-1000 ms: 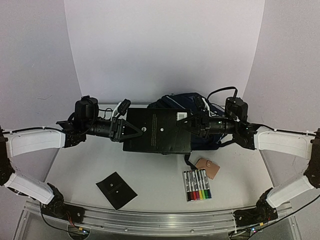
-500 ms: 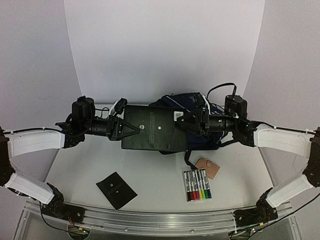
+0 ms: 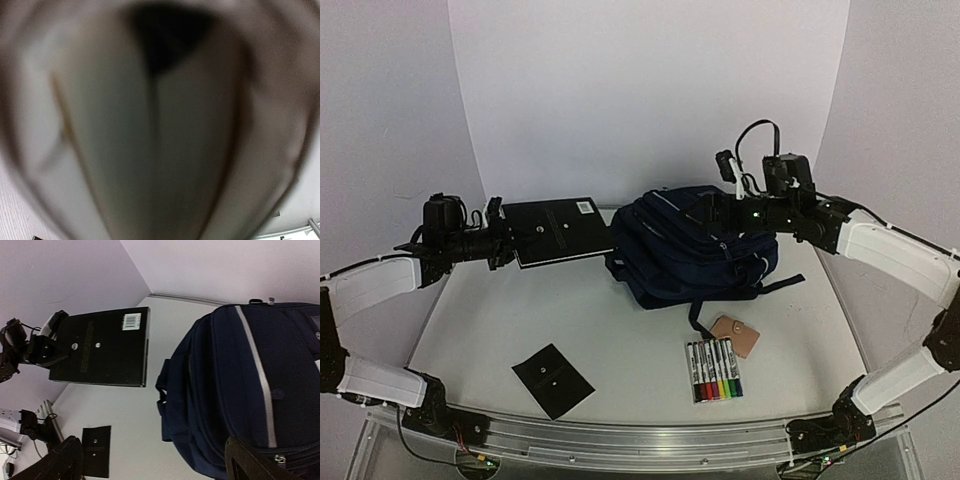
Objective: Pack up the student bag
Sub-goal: Place the book in the student bag.
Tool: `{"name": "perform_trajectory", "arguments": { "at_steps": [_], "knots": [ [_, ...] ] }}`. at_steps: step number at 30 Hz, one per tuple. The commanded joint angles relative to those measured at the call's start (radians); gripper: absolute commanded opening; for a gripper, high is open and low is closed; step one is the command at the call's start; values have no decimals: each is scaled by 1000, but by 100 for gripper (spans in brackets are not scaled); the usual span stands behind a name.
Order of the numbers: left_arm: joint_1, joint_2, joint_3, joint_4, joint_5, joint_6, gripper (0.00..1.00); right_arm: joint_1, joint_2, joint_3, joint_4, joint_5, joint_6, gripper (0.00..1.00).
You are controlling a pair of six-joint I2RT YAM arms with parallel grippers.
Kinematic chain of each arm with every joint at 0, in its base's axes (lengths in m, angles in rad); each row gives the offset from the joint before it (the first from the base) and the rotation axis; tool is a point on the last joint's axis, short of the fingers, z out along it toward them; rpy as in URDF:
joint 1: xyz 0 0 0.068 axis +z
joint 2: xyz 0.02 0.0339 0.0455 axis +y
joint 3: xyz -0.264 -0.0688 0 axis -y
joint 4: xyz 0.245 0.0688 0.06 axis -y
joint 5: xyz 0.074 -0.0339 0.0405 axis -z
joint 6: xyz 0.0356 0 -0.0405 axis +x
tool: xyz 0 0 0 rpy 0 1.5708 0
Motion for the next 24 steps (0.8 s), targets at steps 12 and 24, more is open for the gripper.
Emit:
{"name": "perform_trajectory", "arguments": {
  "at_steps": [12, 24],
  "knots": [
    [19, -1, 50, 102, 41, -20, 0, 143, 425, 403, -273, 658, -292, 98],
    [20, -21, 59, 55, 57, 22, 0, 143, 500, 478, -323, 864, -267, 82]
  ]
}}
